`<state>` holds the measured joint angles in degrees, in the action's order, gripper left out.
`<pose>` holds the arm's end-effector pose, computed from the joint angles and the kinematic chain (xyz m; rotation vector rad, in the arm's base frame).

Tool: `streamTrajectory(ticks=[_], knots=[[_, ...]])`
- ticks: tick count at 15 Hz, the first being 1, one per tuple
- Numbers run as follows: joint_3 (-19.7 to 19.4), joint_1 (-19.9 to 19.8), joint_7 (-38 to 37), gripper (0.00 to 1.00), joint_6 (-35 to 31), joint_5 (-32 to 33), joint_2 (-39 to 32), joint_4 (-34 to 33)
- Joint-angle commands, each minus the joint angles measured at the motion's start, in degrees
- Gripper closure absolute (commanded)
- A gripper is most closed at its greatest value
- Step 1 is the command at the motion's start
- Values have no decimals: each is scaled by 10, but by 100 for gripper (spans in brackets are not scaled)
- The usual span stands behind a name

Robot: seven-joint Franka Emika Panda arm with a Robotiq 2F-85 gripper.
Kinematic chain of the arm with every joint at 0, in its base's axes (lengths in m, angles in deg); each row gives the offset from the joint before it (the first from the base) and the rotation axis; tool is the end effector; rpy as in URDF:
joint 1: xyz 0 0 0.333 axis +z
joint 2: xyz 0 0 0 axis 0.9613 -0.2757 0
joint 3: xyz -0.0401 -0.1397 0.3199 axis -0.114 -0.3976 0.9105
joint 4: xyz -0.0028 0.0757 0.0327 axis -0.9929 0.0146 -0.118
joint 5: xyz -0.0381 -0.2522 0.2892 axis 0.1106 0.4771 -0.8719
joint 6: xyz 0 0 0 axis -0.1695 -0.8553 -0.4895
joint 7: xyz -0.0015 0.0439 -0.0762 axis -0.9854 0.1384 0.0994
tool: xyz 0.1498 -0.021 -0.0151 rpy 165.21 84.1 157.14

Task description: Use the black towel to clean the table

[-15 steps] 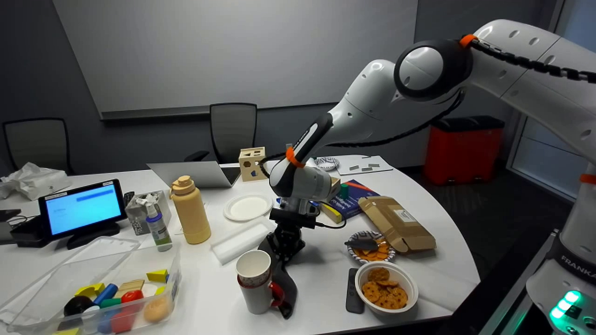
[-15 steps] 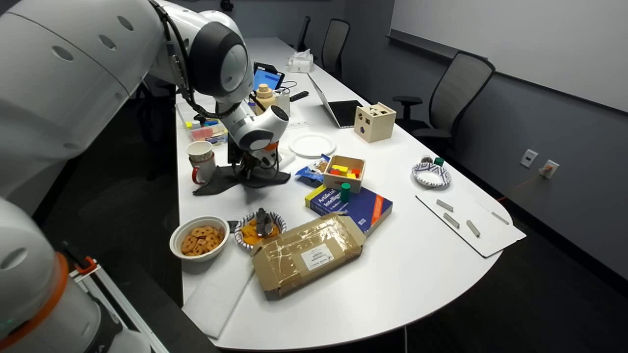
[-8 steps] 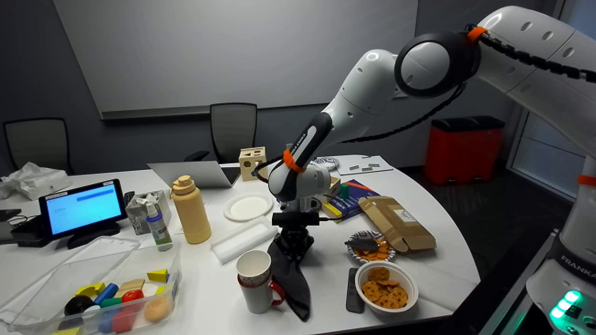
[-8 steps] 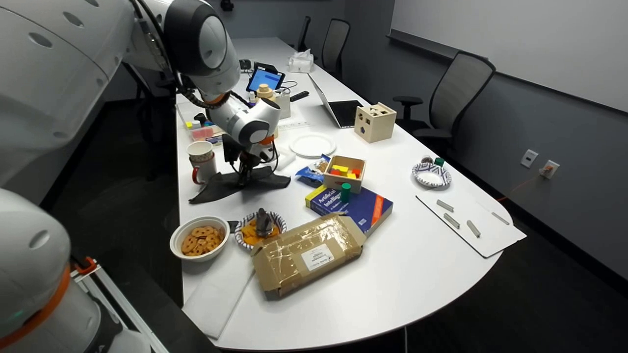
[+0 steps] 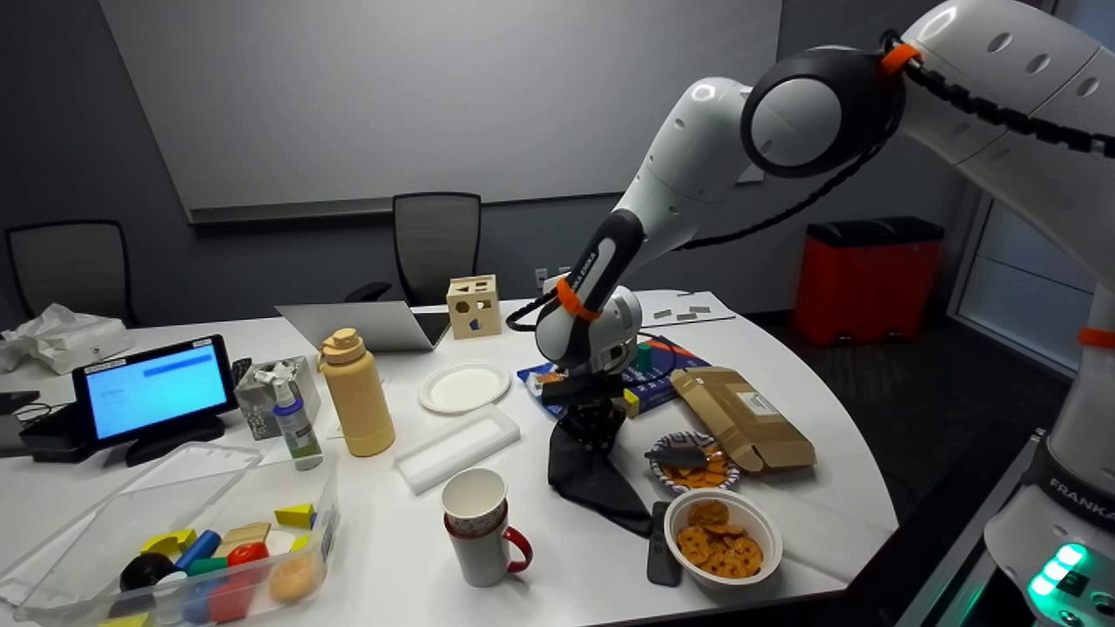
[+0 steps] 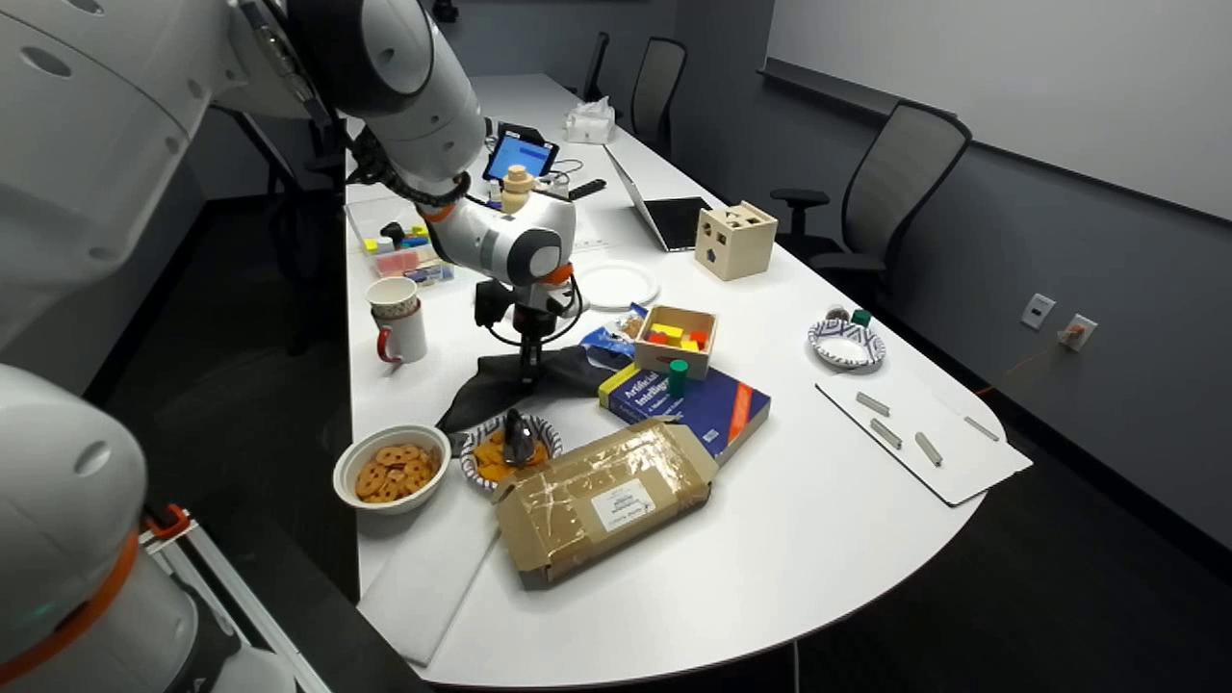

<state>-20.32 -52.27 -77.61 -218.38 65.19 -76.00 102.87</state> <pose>0.6060 0.2072 0.0374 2.8680 -1.0602 -0.3616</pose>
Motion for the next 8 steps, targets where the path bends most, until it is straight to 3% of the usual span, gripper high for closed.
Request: streamTrajectory(ticks=[1, 8], knots=[[2, -20, -19, 99, -47, 14, -27, -1], [125, -87, 117, 99, 5, -43, -6, 30]])
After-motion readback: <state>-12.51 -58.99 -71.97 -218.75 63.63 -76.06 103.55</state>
